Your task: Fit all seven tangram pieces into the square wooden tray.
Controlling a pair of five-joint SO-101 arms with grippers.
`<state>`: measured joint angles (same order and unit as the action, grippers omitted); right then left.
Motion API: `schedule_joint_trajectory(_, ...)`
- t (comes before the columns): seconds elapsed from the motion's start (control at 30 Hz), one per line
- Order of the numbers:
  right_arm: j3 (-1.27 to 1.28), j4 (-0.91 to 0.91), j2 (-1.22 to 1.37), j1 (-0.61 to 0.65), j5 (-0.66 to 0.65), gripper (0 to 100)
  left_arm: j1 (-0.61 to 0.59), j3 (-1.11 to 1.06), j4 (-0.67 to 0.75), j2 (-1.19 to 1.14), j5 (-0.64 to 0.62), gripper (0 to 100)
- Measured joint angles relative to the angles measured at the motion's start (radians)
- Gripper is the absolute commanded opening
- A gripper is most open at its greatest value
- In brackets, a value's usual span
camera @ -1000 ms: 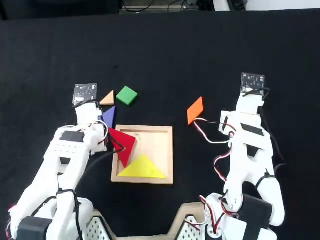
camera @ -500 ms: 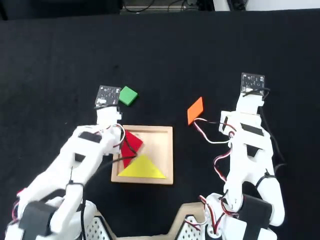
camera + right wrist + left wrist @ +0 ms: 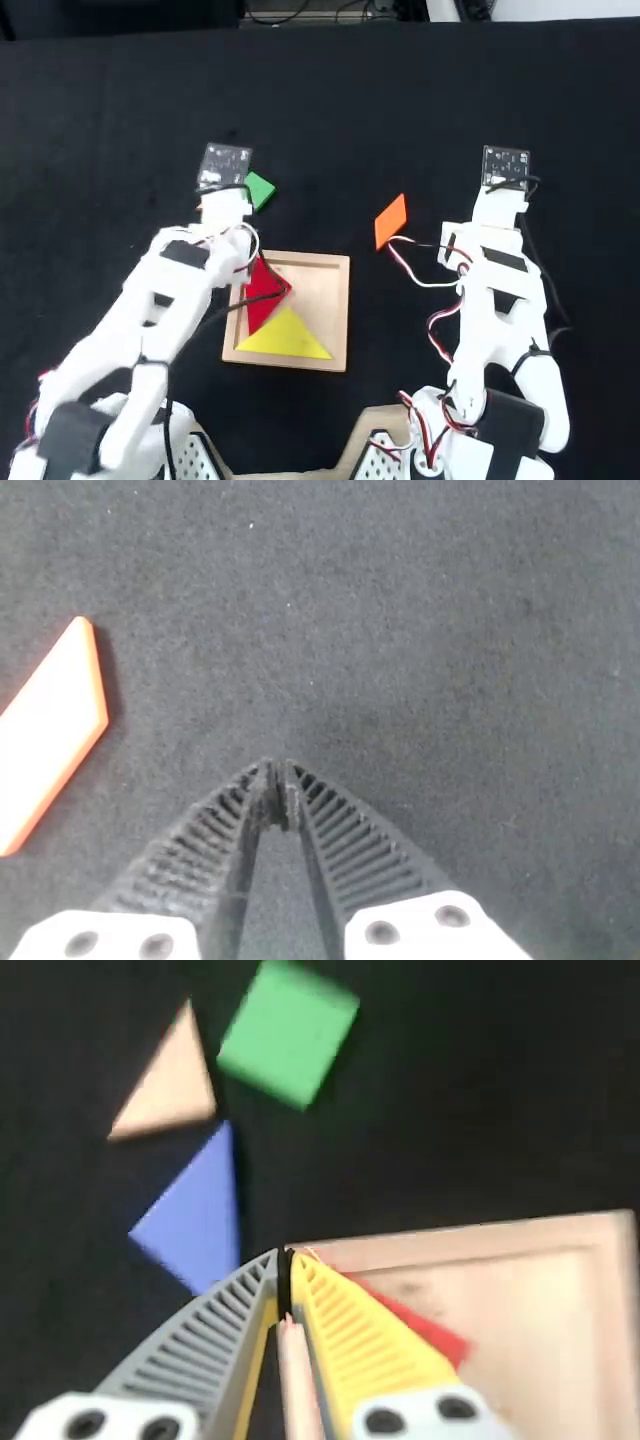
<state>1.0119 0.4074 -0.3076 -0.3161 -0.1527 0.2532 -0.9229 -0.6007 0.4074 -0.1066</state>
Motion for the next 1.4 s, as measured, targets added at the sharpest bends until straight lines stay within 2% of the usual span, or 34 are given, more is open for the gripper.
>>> schedule_joint_trajectory(0.2,0.0,0.0,0.0,0.0,0.0,1.1,0.183,-0.029,0.095,0.043,-0.006,3)
schedule_joint_trajectory(0.3,0.0,0.0,0.0,0.0,0.0,1.1,0.18,-0.026,0.13,-0.012,-0.044,3)
schedule_joint_trajectory(0.57,0.0,0.0,0.0,0.0,0.0,1.1,0.187,0.044,0.127,-0.27,-0.051,3)
schedule_joint_trajectory(0.9,0.0,0.0,0.002,0.0,0.0,1.1,0.187,0.064,0.127,-0.293,-0.051,3)
schedule_joint_trajectory(1.4,0.0,0.0,0.002,0.0,0.0,1.1,0.195,0.083,0.031,-0.295,0.002,3)
